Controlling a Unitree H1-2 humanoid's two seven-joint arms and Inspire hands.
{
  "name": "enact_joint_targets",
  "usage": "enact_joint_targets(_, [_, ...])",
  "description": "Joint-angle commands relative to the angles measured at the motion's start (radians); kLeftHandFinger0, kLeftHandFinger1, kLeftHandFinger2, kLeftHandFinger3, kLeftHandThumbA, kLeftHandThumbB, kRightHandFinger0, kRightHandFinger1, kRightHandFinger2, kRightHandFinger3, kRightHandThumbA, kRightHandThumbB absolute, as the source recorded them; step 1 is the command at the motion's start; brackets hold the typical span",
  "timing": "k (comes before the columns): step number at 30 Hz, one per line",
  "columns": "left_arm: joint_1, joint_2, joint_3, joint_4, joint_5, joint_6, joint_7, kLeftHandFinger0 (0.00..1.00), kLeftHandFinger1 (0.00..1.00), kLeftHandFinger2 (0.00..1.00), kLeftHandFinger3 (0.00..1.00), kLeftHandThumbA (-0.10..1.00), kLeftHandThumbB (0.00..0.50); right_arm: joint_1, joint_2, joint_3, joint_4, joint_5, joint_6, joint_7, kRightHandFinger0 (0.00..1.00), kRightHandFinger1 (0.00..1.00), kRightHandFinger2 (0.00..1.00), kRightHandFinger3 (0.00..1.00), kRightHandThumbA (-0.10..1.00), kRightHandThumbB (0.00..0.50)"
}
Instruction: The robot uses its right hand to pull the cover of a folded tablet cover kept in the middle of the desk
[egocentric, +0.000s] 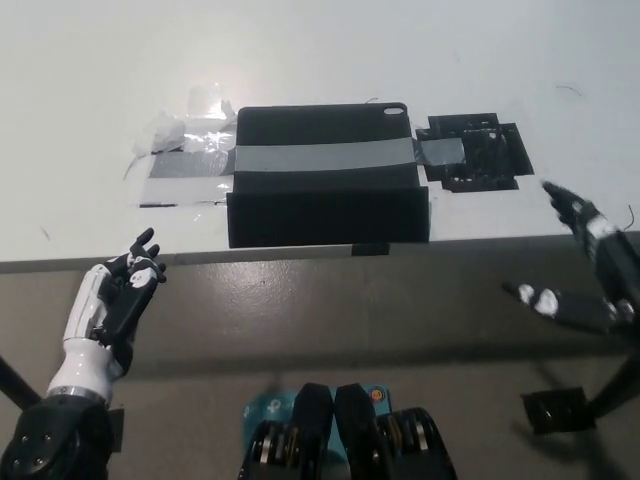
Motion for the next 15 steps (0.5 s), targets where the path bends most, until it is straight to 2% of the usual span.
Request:
enact_joint_targets(1, [-0.018, -0.005, 0.0, -0.039, -0.015, 0.018, 0.014, 1.0, 1.0, 1.0, 1.0, 1.0, 0.0, -0.159, -0.021, 0.072, -0.038, -0.14, 0.079, 0.023, 1.0, 1.0, 1.0, 1.0, 1.0, 0.5])
enact_joint_targets(4, [-0.016, -0.002, -0.001, -0.039, -0.016, 0.016, 0.012, 1.0, 1.0, 1.0, 1.0, 1.0, 0.0, -0.232, -0.023, 0.116, -0.021, -0.229, 0.109, 0.004, 1.0, 1.0, 1.0, 1.0, 1.0, 0.5])
enact_joint_targets(6, [-0.017, -0.005, -0.002, -0.035, -0.014, 0.009, 0.014, 1.0, 1.0, 1.0, 1.0, 1.0, 0.0, -0.352, -0.042, 0.199, 0.041, -0.352, 0.144, 0.025, 1.0, 1.0, 1.0, 1.0, 1.0, 0.5])
enact_joint_targets(12, [-0.012, -0.003, -0.005, -0.041, -0.009, 0.015, 0.015, 1.0, 1.0, 1.0, 1.0, 1.0, 0.0, -0.466, -0.042, 0.312, 0.155, -0.437, 0.16, 0.057, 1.0, 1.0, 1.0, 1.0, 1.0, 0.5])
enact_joint_targets(15, [-0.015, -0.008, -0.006, -0.039, -0.011, 0.015, 0.016, 1.0, 1.0, 1.0, 1.0, 1.0, 0.0, -0.534, -0.016, 0.402, 0.24, -0.489, 0.206, 0.09, 1.0, 1.0, 1.0, 1.0, 1.0, 0.5])
